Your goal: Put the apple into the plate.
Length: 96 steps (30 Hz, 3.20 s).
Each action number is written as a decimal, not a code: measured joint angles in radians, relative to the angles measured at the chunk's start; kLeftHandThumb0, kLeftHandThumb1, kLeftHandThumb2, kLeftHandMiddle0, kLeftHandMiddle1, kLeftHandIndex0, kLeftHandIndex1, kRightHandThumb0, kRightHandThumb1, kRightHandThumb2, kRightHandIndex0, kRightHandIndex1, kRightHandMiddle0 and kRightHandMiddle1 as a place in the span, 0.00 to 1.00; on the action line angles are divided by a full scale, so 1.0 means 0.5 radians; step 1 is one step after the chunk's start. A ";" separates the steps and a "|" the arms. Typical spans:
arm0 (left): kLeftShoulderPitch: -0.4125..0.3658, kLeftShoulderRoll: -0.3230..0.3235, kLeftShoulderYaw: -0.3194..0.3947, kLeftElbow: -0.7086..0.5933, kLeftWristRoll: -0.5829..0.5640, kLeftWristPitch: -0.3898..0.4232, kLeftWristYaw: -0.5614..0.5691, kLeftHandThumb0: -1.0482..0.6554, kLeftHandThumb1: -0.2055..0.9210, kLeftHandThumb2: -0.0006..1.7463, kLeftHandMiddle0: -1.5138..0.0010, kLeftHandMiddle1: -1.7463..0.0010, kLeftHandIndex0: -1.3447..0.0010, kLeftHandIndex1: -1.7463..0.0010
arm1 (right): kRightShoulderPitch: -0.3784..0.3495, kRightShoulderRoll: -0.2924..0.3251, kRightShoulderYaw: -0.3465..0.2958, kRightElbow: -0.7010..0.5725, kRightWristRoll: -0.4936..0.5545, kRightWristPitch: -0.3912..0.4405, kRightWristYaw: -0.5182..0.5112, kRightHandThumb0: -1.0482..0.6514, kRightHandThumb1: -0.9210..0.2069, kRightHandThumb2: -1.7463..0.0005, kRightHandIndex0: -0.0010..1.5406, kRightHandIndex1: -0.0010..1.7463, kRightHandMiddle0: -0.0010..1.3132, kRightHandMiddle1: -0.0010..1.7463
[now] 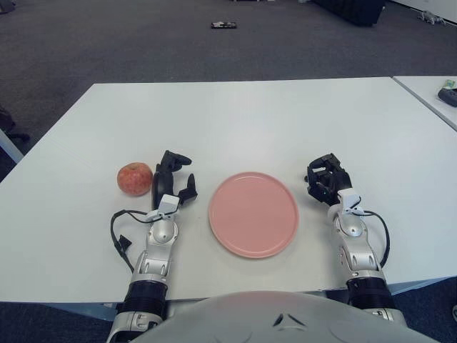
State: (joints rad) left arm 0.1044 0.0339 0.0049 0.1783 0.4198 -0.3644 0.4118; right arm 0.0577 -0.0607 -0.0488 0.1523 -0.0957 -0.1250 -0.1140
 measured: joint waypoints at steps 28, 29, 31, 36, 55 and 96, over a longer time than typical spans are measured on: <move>0.183 0.204 0.057 -0.540 0.944 0.499 0.664 0.38 0.98 0.33 0.93 0.16 0.87 0.01 | -0.005 -0.002 0.003 0.005 -0.001 0.015 -0.014 0.39 0.22 0.50 0.32 0.80 0.26 1.00; 0.190 0.203 0.060 -0.556 0.966 0.541 0.667 0.27 0.96 0.38 0.96 0.18 0.92 0.02 | -0.005 -0.002 0.003 0.005 -0.001 0.016 -0.015 0.39 0.22 0.50 0.32 0.80 0.26 1.00; 0.199 0.203 0.066 -0.568 1.005 0.614 0.682 0.14 0.91 0.43 0.98 0.28 0.97 0.07 | -0.005 -0.002 0.004 0.005 -0.001 0.016 -0.016 0.39 0.22 0.50 0.32 0.80 0.26 1.00; 0.201 0.212 0.089 -0.569 1.094 0.829 0.678 0.03 0.89 0.39 1.00 0.78 0.99 0.54 | -0.005 -0.002 0.005 0.004 -0.001 0.017 -0.018 0.40 0.20 0.51 0.32 0.80 0.25 1.00; 0.151 0.401 0.090 -0.502 0.989 1.258 0.035 0.00 0.83 0.29 1.00 1.00 1.00 1.00 | -0.008 0.001 0.006 0.004 -0.001 0.045 -0.037 0.40 0.19 0.53 0.31 0.80 0.24 1.00; -0.245 0.758 -0.110 0.180 0.585 0.783 -0.154 0.00 0.80 0.30 1.00 1.00 1.00 1.00 | 0.023 -0.001 0.012 -0.026 -0.003 0.009 -0.025 0.40 0.20 0.52 0.32 0.80 0.25 1.00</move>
State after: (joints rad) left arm -0.0183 0.4131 -0.0500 0.2685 0.7125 0.0272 0.3349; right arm 0.0692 -0.0613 -0.0430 0.1393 -0.0973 -0.1204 -0.1265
